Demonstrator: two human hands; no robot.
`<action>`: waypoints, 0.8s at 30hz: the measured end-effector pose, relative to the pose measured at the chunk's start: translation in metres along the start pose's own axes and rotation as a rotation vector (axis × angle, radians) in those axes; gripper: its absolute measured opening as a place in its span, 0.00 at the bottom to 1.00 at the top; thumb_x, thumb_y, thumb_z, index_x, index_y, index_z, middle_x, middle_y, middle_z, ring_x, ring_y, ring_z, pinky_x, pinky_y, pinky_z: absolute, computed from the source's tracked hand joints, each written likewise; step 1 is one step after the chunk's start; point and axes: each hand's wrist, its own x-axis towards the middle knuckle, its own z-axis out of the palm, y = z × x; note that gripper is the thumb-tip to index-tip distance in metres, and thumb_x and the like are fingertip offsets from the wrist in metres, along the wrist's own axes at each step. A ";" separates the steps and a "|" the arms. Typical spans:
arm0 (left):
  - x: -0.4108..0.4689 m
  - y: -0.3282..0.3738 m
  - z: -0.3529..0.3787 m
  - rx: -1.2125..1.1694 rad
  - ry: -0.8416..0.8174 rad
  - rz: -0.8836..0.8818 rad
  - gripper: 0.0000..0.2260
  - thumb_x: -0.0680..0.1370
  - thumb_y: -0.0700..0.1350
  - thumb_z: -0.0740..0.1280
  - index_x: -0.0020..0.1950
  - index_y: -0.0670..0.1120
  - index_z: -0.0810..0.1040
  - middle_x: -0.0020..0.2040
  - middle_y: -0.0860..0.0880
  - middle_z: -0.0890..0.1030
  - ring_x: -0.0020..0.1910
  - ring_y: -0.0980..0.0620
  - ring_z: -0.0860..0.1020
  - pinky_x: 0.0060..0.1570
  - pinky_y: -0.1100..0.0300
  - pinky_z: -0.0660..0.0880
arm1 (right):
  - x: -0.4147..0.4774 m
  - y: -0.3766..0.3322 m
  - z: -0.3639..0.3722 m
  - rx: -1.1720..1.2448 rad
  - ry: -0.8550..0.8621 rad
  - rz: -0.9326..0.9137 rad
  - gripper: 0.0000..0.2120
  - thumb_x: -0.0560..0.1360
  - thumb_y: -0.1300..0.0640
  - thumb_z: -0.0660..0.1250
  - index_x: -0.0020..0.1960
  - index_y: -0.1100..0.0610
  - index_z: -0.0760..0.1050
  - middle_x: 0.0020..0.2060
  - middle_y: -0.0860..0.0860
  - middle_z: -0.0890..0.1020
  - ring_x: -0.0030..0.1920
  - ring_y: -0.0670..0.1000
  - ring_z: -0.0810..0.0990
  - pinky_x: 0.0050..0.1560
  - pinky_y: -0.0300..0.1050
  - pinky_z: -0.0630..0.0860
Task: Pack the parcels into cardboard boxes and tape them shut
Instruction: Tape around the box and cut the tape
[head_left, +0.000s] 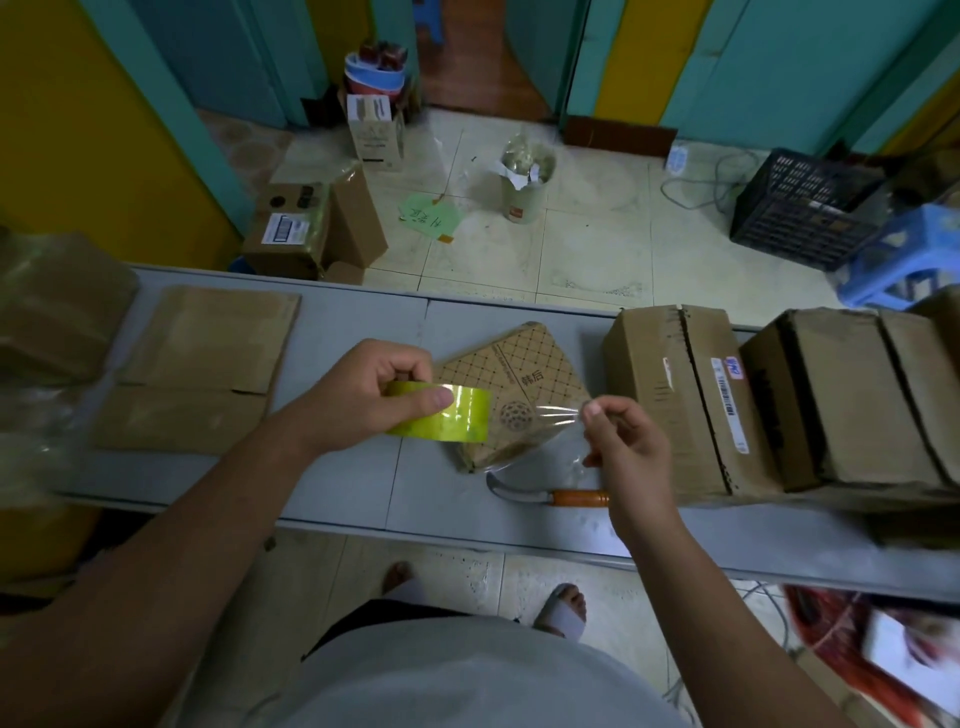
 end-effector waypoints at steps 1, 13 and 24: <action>-0.001 0.000 0.001 -0.027 0.013 0.009 0.15 0.74 0.60 0.74 0.36 0.51 0.78 0.32 0.54 0.75 0.32 0.59 0.73 0.34 0.66 0.70 | 0.000 -0.001 0.002 0.009 -0.011 0.006 0.04 0.82 0.58 0.69 0.50 0.57 0.81 0.41 0.56 0.81 0.41 0.48 0.79 0.38 0.44 0.80; 0.037 -0.044 0.004 0.370 -0.072 -0.146 0.31 0.78 0.70 0.64 0.30 0.45 0.73 0.29 0.50 0.67 0.28 0.55 0.68 0.33 0.58 0.65 | -0.005 0.063 0.020 0.190 0.179 0.366 0.07 0.82 0.57 0.70 0.54 0.60 0.82 0.39 0.55 0.82 0.45 0.57 0.78 0.49 0.53 0.78; 0.078 -0.098 -0.017 0.301 -0.261 -0.379 0.32 0.71 0.80 0.64 0.47 0.50 0.78 0.50 0.51 0.74 0.50 0.52 0.75 0.55 0.52 0.71 | 0.020 0.050 0.027 0.602 0.007 0.436 0.06 0.85 0.54 0.64 0.51 0.54 0.76 0.49 0.57 0.83 0.59 0.61 0.81 0.60 0.78 0.75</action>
